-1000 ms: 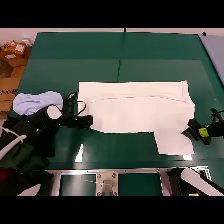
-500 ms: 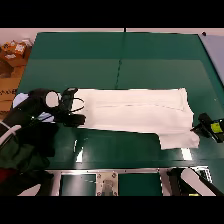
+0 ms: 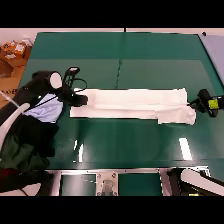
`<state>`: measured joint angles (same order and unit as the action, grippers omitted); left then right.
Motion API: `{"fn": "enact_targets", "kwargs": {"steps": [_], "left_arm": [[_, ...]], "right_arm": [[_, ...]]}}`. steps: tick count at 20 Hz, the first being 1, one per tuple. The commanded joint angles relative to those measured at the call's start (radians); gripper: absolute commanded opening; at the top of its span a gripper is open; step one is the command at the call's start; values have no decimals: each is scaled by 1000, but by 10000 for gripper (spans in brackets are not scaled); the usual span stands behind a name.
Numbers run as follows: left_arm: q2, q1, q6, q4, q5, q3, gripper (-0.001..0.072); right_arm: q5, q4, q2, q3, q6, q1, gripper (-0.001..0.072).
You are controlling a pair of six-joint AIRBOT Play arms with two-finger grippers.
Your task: Fold the shirts.
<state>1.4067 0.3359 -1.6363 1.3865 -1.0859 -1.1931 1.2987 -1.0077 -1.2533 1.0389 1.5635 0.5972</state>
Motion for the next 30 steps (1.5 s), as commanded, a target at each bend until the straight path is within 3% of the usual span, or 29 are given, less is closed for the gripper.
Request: {"fn": "enact_targets", "kwargs": {"steps": [1, 4, 7, 8, 9, 10, 11, 14, 17, 22, 25, 27, 30], "left_arm": [[142, -25, 19, -3, 29, -122, 26], [221, -74, 14, -10, 53, -167, 26], [265, -92, 42, -59, 159, -171, 28], [269, -92, 40, -66, 198, -171, 30], [269, -92, 40, -66, 231, -171, 215], [266, -92, 39, -66, 275, -171, 602], [266, -92, 38, -59, 302, -179, 699], [266, -124, 37, -52, 274, -242, 700], [266, -175, -16, -51, 235, -309, 700], [266, -196, -41, -106, 207, -322, 699], [266, -196, -39, -138, 201, -322, 699], [266, -196, -39, -138, 186, -322, 699], [266, -196, -33, -138, 159, -322, 699]], "right_arm": [[-117, 62, -176, 101, -28, -61, 14], [-161, 141, -353, 200, -89, -79, 15], [-167, 196, -491, 295, -159, -84, 29], [-175, 200, -515, 327, -166, -84, 185], [-176, 199, -529, 365, -190, -75, 368], [-171, 193, -530, 402, -216, -61, 394], [-146, 177, -529, 446, -217, -39, 396], [-24, 97, -529, 526, -242, 42, 564], [48, 35, -530, 495, -282, 123, 604], [57, 63, -565, 335, -459, 166, 613], [109, 257, -638, 327, -558, 151, 613], [123, 335, -657, 327, -581, 124, 613], [125, 334, -657, 332, -581, 73, 612]]}}
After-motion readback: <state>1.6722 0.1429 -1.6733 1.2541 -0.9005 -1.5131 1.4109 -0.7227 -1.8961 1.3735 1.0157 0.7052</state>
